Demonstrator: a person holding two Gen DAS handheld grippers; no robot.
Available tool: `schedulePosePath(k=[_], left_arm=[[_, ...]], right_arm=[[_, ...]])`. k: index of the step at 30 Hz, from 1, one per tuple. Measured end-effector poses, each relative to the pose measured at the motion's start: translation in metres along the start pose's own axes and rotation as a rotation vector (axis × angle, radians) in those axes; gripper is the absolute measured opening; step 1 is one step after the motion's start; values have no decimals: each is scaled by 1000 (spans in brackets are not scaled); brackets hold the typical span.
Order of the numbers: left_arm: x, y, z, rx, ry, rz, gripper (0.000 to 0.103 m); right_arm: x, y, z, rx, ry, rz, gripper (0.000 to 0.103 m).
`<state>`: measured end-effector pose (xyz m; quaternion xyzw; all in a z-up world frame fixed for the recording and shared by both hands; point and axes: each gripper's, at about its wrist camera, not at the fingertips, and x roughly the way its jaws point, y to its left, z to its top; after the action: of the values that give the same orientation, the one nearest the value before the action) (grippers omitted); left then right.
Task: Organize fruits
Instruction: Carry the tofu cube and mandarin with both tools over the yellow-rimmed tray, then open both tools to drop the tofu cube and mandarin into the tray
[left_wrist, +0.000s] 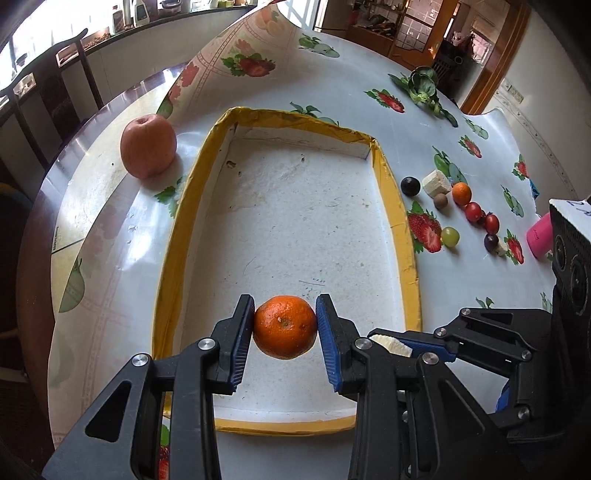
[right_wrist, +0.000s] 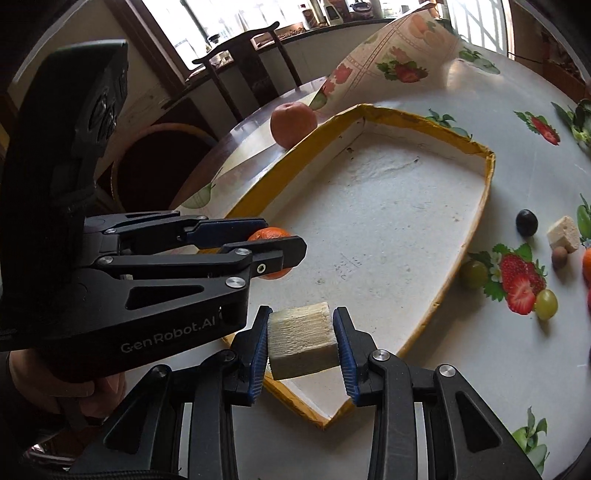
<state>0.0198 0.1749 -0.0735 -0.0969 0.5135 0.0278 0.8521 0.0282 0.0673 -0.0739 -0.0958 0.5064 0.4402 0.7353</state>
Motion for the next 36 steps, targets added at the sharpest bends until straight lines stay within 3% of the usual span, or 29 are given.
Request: schedulePosePath(k=[9, 12, 15, 26, 36], left_arm=[[26, 7, -11, -3, 64, 20, 32], [31, 11, -13, -31, 82, 13, 40], [28, 16, -14, -49, 79, 28, 47], [3, 7, -9, -34, 31, 16, 51], [-12, -48, 1, 52, -4, -62, 51]], right_arm=[[48, 1, -2, -34, 108, -20, 35], [50, 2, -1, -46, 112, -24, 38], [49, 2, 0, -59, 114, -47, 52], [-1, -7, -11, -25, 41, -68, 55], [-50, -52, -45, 132, -32, -131, 55]])
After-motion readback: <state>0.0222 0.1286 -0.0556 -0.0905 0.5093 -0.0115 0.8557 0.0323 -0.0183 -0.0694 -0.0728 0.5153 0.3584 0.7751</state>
